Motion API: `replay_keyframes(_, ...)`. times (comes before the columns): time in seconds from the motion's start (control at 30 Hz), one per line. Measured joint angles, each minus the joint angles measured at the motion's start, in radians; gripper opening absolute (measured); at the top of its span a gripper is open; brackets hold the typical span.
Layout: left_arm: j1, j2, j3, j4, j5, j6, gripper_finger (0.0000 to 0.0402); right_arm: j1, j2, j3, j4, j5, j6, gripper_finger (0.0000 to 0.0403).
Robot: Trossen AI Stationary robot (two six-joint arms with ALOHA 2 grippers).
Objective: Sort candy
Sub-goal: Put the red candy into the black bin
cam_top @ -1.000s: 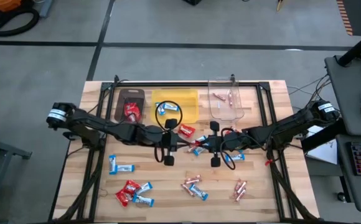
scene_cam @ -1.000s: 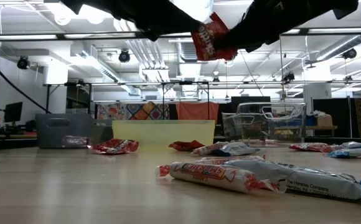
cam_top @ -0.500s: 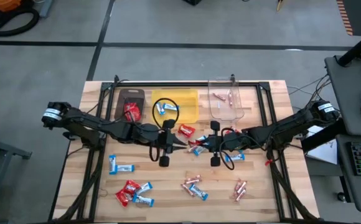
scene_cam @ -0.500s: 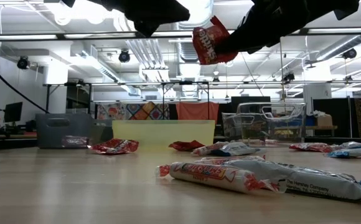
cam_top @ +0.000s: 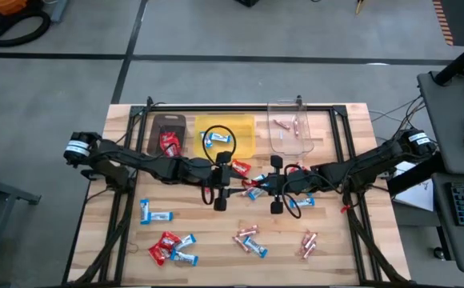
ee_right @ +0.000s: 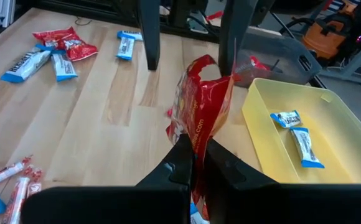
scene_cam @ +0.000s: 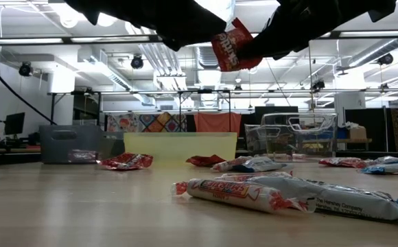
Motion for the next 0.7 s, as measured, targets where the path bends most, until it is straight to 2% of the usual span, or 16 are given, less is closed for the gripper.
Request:
replay_keyframes(0.13, 0.000, 0.001, 0.000, 0.000, -0.005, -0.004, 0.0121, 0.000, 0.000, 0.000, 0.000, 0.000, 0.000, 0.0012)
replay_keyframes(0.37, 0.001, 0.000, 0.000, -0.001, -0.006, -0.004, 0.0010, 0.000, 0.000, 0.000, 0.000, -0.001, -0.001, 0.0012)
replay_keyframes(0.5, 0.001, -0.001, 0.000, -0.008, -0.021, -0.025, 0.0005, 0.000, 0.000, 0.000, 0.000, -0.001, -0.002, 0.0012)
replay_keyframes(0.7, -0.007, -0.038, 0.000, -0.045, -0.096, -0.028, 0.0001, 0.000, 0.000, -0.001, 0.007, 0.000, -0.002, 0.0012)
